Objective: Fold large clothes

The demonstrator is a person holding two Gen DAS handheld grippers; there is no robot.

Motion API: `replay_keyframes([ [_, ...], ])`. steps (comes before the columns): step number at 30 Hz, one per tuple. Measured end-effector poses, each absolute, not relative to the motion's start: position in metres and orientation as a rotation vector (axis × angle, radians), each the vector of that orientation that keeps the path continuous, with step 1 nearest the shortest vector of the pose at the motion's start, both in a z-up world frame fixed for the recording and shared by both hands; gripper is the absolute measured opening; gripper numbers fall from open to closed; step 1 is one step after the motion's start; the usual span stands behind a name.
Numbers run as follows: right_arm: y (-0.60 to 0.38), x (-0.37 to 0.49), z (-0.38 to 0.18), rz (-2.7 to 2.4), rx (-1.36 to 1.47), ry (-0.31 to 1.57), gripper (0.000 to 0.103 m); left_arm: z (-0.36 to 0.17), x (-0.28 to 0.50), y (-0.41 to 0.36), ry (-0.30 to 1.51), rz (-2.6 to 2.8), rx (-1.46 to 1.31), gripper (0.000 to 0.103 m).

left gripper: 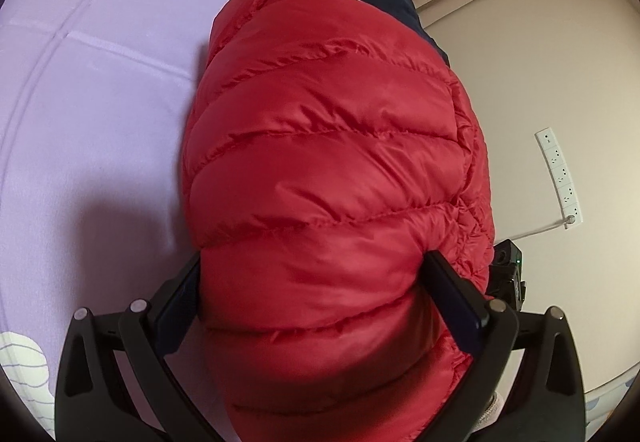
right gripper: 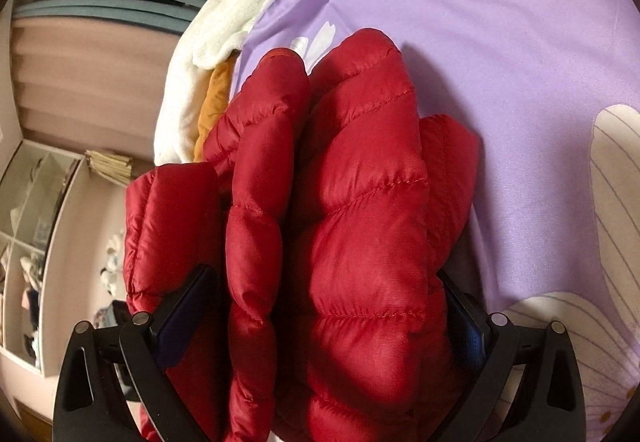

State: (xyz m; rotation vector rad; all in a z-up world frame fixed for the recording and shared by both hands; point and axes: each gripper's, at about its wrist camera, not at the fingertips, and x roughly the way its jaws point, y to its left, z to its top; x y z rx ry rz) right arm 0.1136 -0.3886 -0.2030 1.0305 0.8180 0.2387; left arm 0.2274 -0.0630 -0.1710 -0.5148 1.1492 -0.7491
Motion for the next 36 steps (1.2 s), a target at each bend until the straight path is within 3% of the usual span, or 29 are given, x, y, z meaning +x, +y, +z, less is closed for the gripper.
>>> replay_keyframes([
  [36, -0.359, 0.124, -0.175, 0.332, 0.884, 0.721, 0.092, -0.151, 0.216, -0.072, 1.087, -0.743, -0.436, 0.101],
])
